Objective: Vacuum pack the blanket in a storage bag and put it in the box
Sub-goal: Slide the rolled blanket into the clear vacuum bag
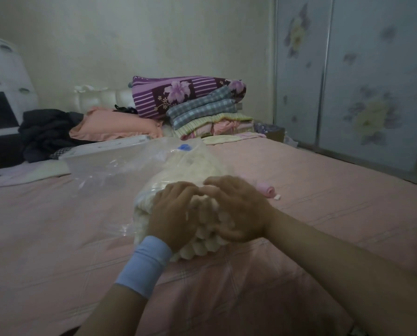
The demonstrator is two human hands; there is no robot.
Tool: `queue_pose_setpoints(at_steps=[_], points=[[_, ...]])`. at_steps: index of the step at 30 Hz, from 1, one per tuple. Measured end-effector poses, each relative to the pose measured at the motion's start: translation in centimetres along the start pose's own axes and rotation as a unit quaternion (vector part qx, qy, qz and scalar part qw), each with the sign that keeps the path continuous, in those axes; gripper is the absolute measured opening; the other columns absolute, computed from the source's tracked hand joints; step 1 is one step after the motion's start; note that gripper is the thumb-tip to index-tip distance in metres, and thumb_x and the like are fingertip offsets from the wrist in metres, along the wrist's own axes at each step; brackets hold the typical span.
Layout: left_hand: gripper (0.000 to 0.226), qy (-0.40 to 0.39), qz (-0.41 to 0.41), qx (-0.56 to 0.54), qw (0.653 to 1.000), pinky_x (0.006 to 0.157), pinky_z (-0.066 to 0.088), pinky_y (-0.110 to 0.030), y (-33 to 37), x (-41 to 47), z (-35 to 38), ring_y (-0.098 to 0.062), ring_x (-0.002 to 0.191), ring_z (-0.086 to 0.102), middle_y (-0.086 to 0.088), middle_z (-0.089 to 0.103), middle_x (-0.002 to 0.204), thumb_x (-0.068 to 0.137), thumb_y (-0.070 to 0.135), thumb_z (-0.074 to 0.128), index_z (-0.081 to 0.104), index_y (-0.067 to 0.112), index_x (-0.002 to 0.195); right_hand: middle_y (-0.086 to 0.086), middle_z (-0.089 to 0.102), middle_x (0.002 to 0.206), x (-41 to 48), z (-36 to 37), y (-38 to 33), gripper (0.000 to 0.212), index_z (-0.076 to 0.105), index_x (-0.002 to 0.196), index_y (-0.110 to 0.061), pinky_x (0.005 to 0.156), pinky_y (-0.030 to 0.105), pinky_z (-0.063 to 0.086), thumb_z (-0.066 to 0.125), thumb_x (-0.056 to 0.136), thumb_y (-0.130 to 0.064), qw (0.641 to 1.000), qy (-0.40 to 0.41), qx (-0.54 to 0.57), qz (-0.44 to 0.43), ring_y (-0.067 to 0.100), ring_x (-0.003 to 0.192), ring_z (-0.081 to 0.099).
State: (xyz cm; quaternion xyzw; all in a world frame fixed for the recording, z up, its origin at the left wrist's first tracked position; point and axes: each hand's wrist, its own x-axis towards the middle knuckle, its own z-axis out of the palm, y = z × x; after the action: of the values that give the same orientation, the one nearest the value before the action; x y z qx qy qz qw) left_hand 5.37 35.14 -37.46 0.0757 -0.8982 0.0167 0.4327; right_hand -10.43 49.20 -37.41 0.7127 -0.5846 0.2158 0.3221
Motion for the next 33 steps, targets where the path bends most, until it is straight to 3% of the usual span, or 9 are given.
queue_pose_setpoints(at_steps=[4,8,11,14,16,18,22,29,33], points=[[0.063,-0.023,-0.185,0.098,0.978,0.094,0.044,-0.045,-3.7,-2.6,-0.3,-0.03,0.115,0.048,-0.005,0.05,0.128,0.067,0.055,0.062,0.051,0.021,0.118,0.014,0.028,0.162,0.2,3.9,-1.3,0.115,0.017,0.159,-0.01,0.117,0.052,0.031,0.074,0.069,-0.054,0.981,-0.16,-0.108,0.01,0.032,0.148,0.03],[0.111,-0.102,-0.456,-0.098,0.879,0.101,0.044,-0.044,-5.8,-3.9,-0.8,-0.032,0.123,0.047,-0.011,0.04,0.14,0.055,0.069,0.073,0.028,0.018,0.142,0.016,0.056,0.133,1.9,4.9,-0.9,0.091,0.036,0.154,-0.01,0.105,0.061,0.037,0.066,0.071,-0.03,0.953,-0.167,-0.24,0.077,0.037,0.123,0.053],[0.089,-0.179,-0.401,-0.22,0.871,0.089,0.05,-0.034,-5.7,-4.2,-0.9,-0.021,0.104,0.058,-0.006,0.058,0.12,0.057,0.055,0.068,0.043,0.012,0.131,0.027,0.049,0.144,3.5,6.4,-3.4,0.071,0.045,0.149,-0.006,0.116,0.068,0.015,0.057,0.084,-0.032,0.949,-0.113,-0.276,0.098,0.048,0.136,0.041],[0.051,-0.125,-0.413,-0.298,0.851,0.087,0.054,-0.049,-6.4,-3.9,-0.9,-0.029,0.098,0.063,-0.011,0.063,0.112,0.071,0.029,0.058,0.054,0.014,0.12,0.023,0.011,0.165,4.5,8.3,-6.7,0.091,0.017,0.159,-0.005,0.121,0.062,0.004,0.049,0.087,-0.05,0.982,-0.064,-0.168,0.054,0.04,0.153,0.006],[0.042,-0.088,-0.456,-0.402,0.789,0.076,0.056,-0.049,-7.4,-3.9,-0.9,-0.031,0.088,0.063,-0.014,0.06,0.114,0.082,-0.002,0.046,0.055,0.011,0.121,0.022,0.006,0.166,4.6,9.4,-7.3,0.106,0.012,0.16,-0.009,0.119,0.066,0.007,0.055,0.079,-0.062,0.98,-0.073,-0.174,0.058,0.038,0.154,0.001],[0.044,-0.077,-0.468,-0.394,0.788,0.061,0.056,-0.04,-8.7,-4.4,-1.2,-0.028,0.074,0.063,-0.013,0.058,0.114,0.083,-0.017,0.035,0.058,0.009,0.11,0.023,0.006,0.166,4.4,10.7,-6.4,0.112,0.009,0.161,-0.016,0.116,0.07,0.008,0.06,0.076,-0.068,0.966,-0.119,-0.221,0.055,0.041,0.154,0.002],[0.031,-0.135,-0.476,-0.228,0.839,0.054,0.056,-0.039,-10.9,-5.2,-1.3,-0.03,0.068,0.07,-0.01,0.069,0.091,0.081,-0.008,0.04,0.065,0.01,0.082,0.021,0.02,0.164,5.1,11.5,-4.6,0.087,0.031,0.156,-0.025,0.112,0.071,0.017,0.068,0.08,-0.047,0.963,-0.112,-0.241,0.047,0.041,0.152,0.016],[0.034,-0.17,-0.58,-0.392,0.693,0.069,0.056,-0.037,-12.1,-2.7,1.9,-0.032,0.079,0.067,-0.016,0.066,0.104,0.088,0.035,0.065,0.059,0.005,0.103,0.024,0.035,0.157,5.9,9.4,-1.5,0.079,0.036,0.153,-0.039,0.106,0.072,0.025,0.057,0.077,-0.043,0.965,-0.018,-0.261,0.018,0.045,0.146,0.03],[0.034,-0.159,-0.542,-0.431,0.704,0.094,0.051,-0.049,-12.3,-0.3,4.4,-0.041,0.104,0.062,-0.027,0.063,0.113,0.091,0.014,0.06,0.058,-0.004,0.12,0.021,0.036,0.157,5.9,9.2,-0.4,0.067,0.037,0.151,-0.045,0.104,0.073,0.026,0.052,0.086,-0.043,0.965,-0.019,-0.258,0.031,0.046,0.146,0.028]])
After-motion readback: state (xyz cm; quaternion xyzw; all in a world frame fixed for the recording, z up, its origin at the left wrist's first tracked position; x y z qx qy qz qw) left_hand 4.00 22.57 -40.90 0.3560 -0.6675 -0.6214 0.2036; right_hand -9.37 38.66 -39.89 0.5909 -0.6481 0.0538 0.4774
